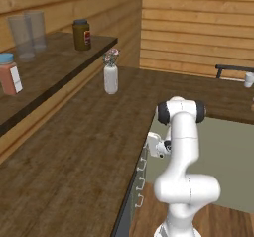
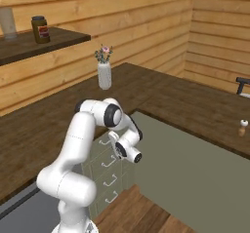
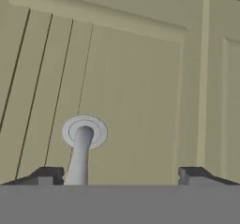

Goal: Take a straw from the drawer in front and place it inside the glass cup on the dining counter.

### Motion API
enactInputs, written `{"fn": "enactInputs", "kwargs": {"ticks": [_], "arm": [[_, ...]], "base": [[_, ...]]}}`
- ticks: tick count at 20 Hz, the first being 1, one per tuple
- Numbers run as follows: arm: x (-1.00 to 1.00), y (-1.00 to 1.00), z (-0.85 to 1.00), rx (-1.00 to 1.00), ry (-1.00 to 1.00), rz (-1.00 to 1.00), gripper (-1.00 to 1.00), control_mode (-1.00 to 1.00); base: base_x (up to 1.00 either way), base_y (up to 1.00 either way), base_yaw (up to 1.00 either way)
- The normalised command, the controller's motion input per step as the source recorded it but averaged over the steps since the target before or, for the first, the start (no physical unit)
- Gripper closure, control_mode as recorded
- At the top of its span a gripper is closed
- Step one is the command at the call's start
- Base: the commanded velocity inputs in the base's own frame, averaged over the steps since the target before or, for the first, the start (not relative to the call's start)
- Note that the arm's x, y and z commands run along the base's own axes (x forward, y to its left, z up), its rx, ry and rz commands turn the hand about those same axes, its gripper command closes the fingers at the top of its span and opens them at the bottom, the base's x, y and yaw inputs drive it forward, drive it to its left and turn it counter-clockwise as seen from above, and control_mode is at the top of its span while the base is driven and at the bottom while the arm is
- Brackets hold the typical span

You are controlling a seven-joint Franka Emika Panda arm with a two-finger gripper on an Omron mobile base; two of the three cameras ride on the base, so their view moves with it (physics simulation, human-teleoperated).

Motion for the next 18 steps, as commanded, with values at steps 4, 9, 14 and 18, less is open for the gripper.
{"fn": "enactInputs", "kwargs": {"ticks": [4, 9, 14, 18], "arm": [[-0.16, 0.27, -0.24, 0.0, -0.01, 0.0, 1.0, -1.0], [-0.9, 0.0, -0.03, 0.0, -0.13, 0.0, 1.0, -1.0], [-0.98, -0.51, 0.0, 0.0, -0.05, 0.0, 1.0, -1.0], [-0.82, -0.95, 0.09, 0.0, 0.0, 0.0, 1.0, -1.0]], "base": [[0.0, 0.0, 0.0], [0.0, 0.0, 0.0], [0.0, 0.0, 0.0], [0.0, 0.0, 0.0]]}}
